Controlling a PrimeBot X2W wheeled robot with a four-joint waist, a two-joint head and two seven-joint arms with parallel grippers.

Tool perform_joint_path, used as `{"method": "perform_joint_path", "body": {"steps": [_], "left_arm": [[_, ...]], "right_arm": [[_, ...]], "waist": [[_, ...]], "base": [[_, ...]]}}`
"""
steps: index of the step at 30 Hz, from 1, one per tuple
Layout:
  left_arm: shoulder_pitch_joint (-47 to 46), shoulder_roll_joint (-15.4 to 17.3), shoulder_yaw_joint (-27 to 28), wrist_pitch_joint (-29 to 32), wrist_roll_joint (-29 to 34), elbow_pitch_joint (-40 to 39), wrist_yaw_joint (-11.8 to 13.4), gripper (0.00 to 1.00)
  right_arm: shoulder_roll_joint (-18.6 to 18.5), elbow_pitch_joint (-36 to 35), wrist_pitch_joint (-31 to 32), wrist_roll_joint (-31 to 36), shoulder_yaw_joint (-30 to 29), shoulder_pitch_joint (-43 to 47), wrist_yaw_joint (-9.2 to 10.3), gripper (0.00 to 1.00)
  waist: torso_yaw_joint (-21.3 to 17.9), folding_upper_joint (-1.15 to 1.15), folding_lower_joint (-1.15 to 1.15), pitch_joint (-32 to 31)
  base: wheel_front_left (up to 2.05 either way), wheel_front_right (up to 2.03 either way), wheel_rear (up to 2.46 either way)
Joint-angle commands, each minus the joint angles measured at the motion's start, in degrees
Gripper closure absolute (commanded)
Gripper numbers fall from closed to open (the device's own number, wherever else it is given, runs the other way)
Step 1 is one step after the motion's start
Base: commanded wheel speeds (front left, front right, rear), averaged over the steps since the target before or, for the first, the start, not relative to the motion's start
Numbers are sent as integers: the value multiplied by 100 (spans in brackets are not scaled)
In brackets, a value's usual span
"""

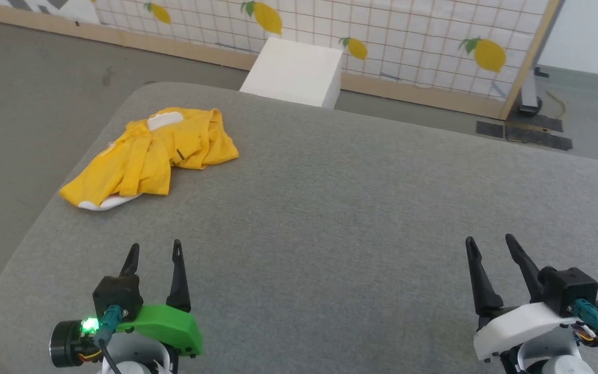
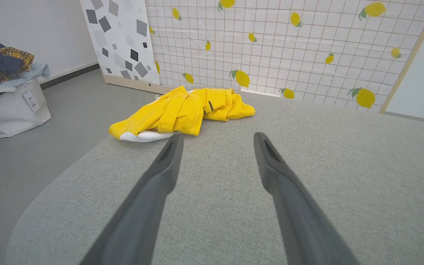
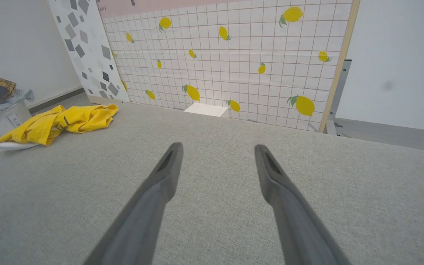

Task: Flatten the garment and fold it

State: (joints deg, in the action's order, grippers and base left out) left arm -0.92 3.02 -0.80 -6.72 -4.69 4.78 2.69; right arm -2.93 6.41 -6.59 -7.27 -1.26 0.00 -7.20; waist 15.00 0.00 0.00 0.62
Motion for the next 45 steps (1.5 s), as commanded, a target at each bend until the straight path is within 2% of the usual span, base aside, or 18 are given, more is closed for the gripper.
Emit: {"method": "perform_joint_path", "body": {"steps": [1,45], "left_arm": [[26,-6,-3,-62,-31,25,52,0],[104,5,-29,-580,77,394,267,0]], "right_arm": [[2,34,-70,-64,9,64,-14,0],[4,562,-592,-649,77,189,-24,0]], "waist": [[99,0,0,11],[1310,0,0,-92]], "base": [[0,0,0],[0,0,0]]}}
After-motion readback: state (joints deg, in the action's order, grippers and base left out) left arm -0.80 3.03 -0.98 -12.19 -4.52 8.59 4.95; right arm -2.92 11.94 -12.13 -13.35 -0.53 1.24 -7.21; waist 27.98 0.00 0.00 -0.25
